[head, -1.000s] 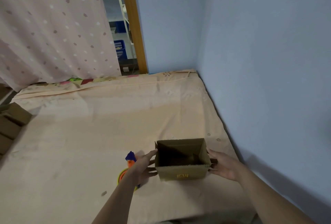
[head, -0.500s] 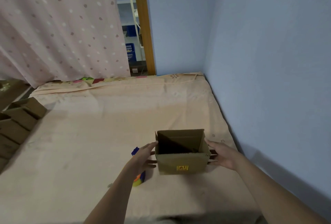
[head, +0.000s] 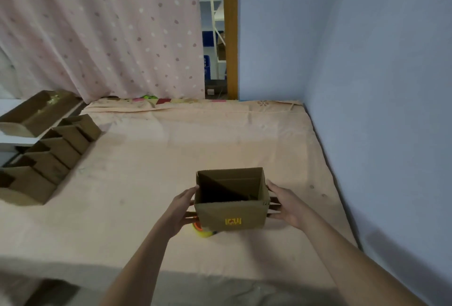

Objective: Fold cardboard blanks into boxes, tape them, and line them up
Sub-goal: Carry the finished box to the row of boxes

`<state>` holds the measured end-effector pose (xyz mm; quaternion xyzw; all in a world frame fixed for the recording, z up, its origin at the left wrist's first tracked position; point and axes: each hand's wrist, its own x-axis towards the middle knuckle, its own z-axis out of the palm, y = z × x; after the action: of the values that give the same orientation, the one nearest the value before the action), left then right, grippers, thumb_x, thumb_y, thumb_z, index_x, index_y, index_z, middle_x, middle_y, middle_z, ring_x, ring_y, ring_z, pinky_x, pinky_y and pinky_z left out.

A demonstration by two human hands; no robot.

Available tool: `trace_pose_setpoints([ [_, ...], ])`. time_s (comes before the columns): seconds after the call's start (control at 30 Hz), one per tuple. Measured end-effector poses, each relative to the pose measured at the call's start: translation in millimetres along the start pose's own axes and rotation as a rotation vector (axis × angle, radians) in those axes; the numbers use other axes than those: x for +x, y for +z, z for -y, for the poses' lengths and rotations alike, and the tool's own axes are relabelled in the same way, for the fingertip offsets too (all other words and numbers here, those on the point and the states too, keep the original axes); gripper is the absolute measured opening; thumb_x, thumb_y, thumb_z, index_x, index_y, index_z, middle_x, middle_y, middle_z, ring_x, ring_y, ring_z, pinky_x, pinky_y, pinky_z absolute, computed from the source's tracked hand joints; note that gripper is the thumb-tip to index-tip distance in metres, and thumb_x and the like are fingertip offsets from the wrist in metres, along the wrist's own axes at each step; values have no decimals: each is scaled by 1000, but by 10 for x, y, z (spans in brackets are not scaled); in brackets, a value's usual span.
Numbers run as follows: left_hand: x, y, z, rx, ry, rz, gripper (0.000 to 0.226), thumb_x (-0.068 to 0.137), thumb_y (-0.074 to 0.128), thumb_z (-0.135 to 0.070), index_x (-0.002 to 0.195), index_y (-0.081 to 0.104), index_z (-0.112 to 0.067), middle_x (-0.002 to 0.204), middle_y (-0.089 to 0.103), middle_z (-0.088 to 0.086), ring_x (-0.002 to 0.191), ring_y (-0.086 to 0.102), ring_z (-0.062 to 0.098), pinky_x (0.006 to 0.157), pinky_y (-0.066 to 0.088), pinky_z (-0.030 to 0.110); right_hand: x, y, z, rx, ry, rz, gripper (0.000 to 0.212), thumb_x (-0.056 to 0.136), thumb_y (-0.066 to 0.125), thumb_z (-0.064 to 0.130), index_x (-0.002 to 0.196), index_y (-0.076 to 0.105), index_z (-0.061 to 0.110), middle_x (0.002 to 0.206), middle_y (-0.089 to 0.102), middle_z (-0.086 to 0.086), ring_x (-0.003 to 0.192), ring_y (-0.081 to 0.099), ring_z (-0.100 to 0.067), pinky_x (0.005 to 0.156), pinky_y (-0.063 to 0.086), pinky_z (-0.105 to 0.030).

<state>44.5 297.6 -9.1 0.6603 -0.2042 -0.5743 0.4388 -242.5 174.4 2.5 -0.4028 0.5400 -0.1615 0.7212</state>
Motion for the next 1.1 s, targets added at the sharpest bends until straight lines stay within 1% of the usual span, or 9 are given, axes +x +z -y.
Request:
trace_pose_setpoints([
  [0.17,-370,-663,188,-61,12,-110,50,95,54,-57,132,58,-24,127,63,11,104,68,35,88,58,47,17,774,-62,-46,-11,54,50,92,60,60,123,65,22,117,69,-9,109,65,-27,98,53,-46],
  [0.27,-651,-1166,298,-90,27,-171,52,93,56,-58,132,59,-23,128,63,11,106,68,33,84,60,43,17,1332,-123,-59,-5,121,54,88,63,62,121,68,20,117,70,-11,109,66,-30,98,54,-47],
  [0.4,-1060,-1832,431,-138,23,-277,46,95,53,-55,127,63,-24,124,65,10,100,70,31,80,59,39,-24,2135,-174,-66,27,183,55,86,70,55,122,67,13,116,71,-16,105,70,-35,94,56,-49],
  [0.53,-1297,-2417,487,-185,61,-380,45,96,53,-53,127,63,-22,124,65,12,101,69,31,82,59,41,-106,2830,-211,-114,-32,231,40,92,67,49,121,68,21,115,72,-6,109,66,-28,91,55,-42],
  [0.6,-1382,-2636,580,-193,47,-424,47,95,53,-54,129,62,-21,124,64,12,102,68,31,84,59,42,-165,3116,-260,-133,-34,237,35,95,63,46,118,69,20,114,72,-5,106,66,-25,95,53,-43],
  [0.73,-1558,-3138,771,-262,46,-471,52,91,54,-61,129,62,-27,127,64,8,104,68,30,90,57,44,-150,3738,-282,-152,-21,275,31,94,64,43,110,72,18,104,71,-6,90,66,-22,87,51,-37],
  [0.83,-1645,-3536,862,-327,20,-505,58,90,56,-62,135,56,-27,133,59,5,110,65,31,95,55,47,-101,4160,-288,-165,-11,327,32,95,65,41,113,72,16,98,72,-4,86,66,-21,82,50,-35],
  [0.93,-1609,-3933,831,-339,13,-515,61,87,59,-63,136,55,-26,133,59,5,109,66,29,95,55,46,11,4543,-284,-163,-5,362,33,95,64,40,115,71,14,97,71,-3,84,66,-20,81,49,-34],
  [1.1,-1394,-4609,608,-277,29,-527,49,95,51,-59,133,55,-29,132,56,4,105,64,26,91,55,41,366,5206,-251,-123,-11,373,32,96,63,38,116,69,13,97,71,-3,83,66,-21,81,50,-34],
])
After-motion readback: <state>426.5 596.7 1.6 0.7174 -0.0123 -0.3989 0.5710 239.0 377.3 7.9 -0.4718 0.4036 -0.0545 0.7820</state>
